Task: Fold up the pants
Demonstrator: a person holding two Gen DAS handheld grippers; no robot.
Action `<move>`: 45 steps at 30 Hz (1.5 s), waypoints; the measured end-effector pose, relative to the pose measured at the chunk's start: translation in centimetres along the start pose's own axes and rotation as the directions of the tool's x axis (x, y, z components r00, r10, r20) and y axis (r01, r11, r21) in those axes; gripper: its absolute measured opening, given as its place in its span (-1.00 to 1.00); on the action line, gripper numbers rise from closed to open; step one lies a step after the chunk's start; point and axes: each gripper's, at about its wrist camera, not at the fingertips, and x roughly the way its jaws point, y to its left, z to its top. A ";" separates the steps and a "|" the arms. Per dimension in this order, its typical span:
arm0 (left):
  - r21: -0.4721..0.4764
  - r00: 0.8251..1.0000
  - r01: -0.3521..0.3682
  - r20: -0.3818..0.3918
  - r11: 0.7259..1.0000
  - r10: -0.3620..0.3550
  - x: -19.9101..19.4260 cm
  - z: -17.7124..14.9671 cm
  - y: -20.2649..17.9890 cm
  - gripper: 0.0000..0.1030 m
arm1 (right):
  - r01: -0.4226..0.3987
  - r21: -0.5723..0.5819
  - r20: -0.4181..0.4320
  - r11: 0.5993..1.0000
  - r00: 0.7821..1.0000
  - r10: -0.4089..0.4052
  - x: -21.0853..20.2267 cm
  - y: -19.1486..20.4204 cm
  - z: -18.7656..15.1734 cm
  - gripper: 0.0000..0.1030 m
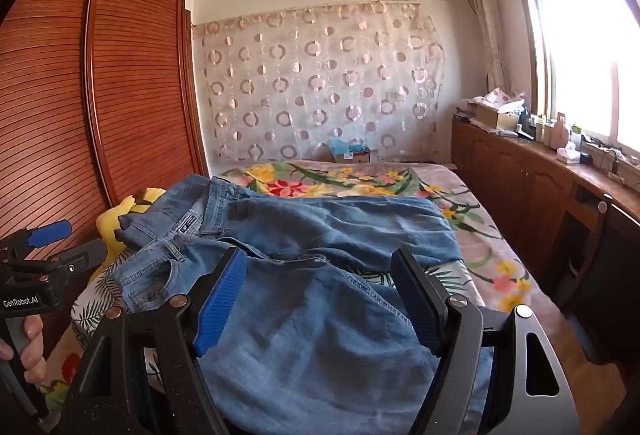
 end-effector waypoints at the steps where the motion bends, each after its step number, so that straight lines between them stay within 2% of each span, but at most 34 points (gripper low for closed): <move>1: 0.000 1.000 -0.002 -0.001 1.000 0.002 0.0 0.0 0.0 1.00 | -0.003 0.008 -0.006 1.000 1.000 0.003 0.0 0.0 0.0 0.49; 45: 0.010 1.000 -0.006 0.004 1.000 0.006 0.0 0.0 -0.1 1.00 | 0.004 -0.001 0.005 1.000 1.000 -0.004 0.0 0.2 -0.3 0.49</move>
